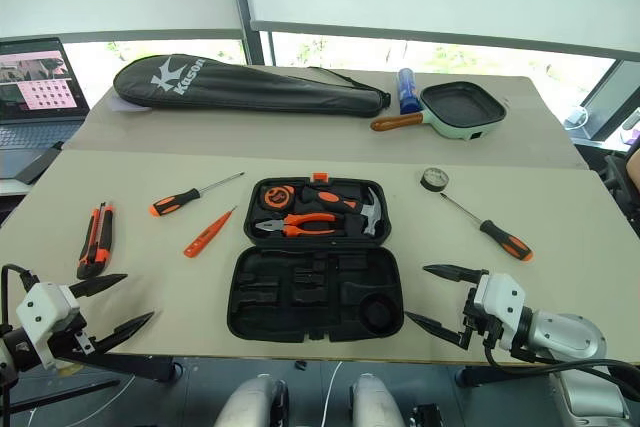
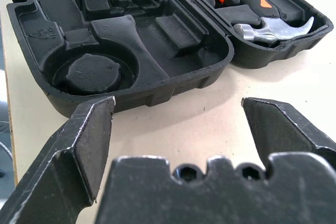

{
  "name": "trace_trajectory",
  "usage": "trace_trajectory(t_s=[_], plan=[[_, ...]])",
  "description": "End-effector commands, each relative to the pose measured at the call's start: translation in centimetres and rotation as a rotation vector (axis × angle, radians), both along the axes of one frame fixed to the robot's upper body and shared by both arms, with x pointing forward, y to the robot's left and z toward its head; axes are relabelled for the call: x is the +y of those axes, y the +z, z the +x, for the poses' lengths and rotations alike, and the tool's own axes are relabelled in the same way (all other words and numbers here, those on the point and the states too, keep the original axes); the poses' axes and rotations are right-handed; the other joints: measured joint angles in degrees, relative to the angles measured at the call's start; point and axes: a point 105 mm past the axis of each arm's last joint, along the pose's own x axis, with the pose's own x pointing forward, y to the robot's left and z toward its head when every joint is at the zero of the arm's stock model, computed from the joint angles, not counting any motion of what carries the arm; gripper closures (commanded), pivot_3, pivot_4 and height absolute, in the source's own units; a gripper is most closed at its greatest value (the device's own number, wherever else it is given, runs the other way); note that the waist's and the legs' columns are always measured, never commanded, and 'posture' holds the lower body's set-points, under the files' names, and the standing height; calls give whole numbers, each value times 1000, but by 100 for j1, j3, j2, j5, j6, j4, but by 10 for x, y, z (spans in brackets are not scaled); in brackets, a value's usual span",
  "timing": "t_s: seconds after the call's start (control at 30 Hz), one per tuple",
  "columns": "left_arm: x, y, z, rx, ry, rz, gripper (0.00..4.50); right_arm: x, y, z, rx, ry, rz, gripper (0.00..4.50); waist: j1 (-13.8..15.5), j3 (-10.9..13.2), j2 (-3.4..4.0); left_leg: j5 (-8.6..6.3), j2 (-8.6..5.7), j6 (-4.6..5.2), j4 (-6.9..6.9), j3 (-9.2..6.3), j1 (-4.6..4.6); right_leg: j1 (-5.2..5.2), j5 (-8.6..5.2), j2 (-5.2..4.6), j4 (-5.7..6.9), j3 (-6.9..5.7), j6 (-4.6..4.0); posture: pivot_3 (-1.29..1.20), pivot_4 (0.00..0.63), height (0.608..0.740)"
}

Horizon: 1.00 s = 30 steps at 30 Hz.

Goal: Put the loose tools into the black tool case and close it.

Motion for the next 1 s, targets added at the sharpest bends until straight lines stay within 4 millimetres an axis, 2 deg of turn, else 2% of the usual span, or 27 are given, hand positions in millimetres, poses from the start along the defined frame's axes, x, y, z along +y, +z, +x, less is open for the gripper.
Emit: trace_trajectory(t_s=[0.03, 0.17, 0.23, 0.3, 0.4, 0.5, 0.57, 0.67, 0.77, 0.83, 0.9, 1.0], plan=[[6, 14, 2, -48, 38, -47, 77, 1, 6, 1, -4, 3, 21, 0, 1, 0, 0, 0, 0, 0, 0, 0, 0, 0, 0, 0, 0, 0, 0, 0, 150, 740], [12, 30, 1, -78, 117, -184, 77, 13, 24, 10, -115, -30, 130, 0, -8, -2, -3, 0, 4, 0, 0, -3, 0, -1, 0, 3, 3, -1, 0, 0, 150, 740], [22, 34, -2, -80, 212, -250, 77, 22, 35, 10, -167, -2, 194, 0, -27, -1, -3, 0, 7, 0, 0, -5, 1, -1, 0, 6, 4, -1, -1, 0, 150, 740], [33, 36, -8, -98, 330, -293, 77, 32, 49, 6, -143, 51, 289, 0, -35, 1, 4, 0, 6, 0, 0, -14, 1, -2, 0, 4, 7, 1, 0, 0, 150, 740], [55, 29, -26, -97, 510, -338, 77, 37, 67, 8, -191, 35, 359, 0, -41, -1, -3, -1, 4, 0, 0, -29, 2, 0, 1, -1, 7, 4, 2, 0, 150, 740], [80, 15, -55, -57, 680, -374, 77, 48, 84, 4, -282, 10, 416, 0, -31, -1, -16, -1, 5, 0, 0, -33, 3, -1, 1, 1, 7, 1, 2, 0, 150, 740], [83, 10, -62, -8, 700, -392, 77, 54, 87, 2, -302, 9, 433, 0, -15, -1, -19, -1, 5, 0, 0, -33, 3, -2, -1, 2, 8, -2, 0, 0, 150, 740], [79, 14, -59, 35, 663, -420, 77, 59, 89, 1, -308, 3, 444, 0, 40, 1, -21, -1, -1, -1, 0, -26, 3, -6, -4, -3, 6, -7, 1, 0, 150, 740], [63, 49, -15, 9, 496, -443, 77, 63, 90, 3, -306, 3, 448, 0, 116, 5, -31, 0, -1, -3, 1, -14, 13, -9, -26, -8, 3, -17, -30, 0, 150, 740], [51, 64, 13, 22, 409, -415, 77, 65, 90, 4, -299, 7, 446, 0, 165, 7, -48, 13, 8, -23, 1, -20, 9, -7, -29, -8, 9, -48, -40, 0, 150, 740], [42, 72, 35, 39, 358, -371, 77, 66, 90, 6, -296, 8, 444, 0, 146, 6, -44, 17, 14, -31, 1, -16, 12, 2, -19, -9, 4, -49, -56, 0, 150, 740], [23, 73, 90, 93, 259, -217, 77, 64, 87, 10, -281, 10, 421, 0, 129, 3, -47, 22, -3, -23, 1, -7, 14, 21, -2, -11, 10, -37, -16, 0, 150, 740]])
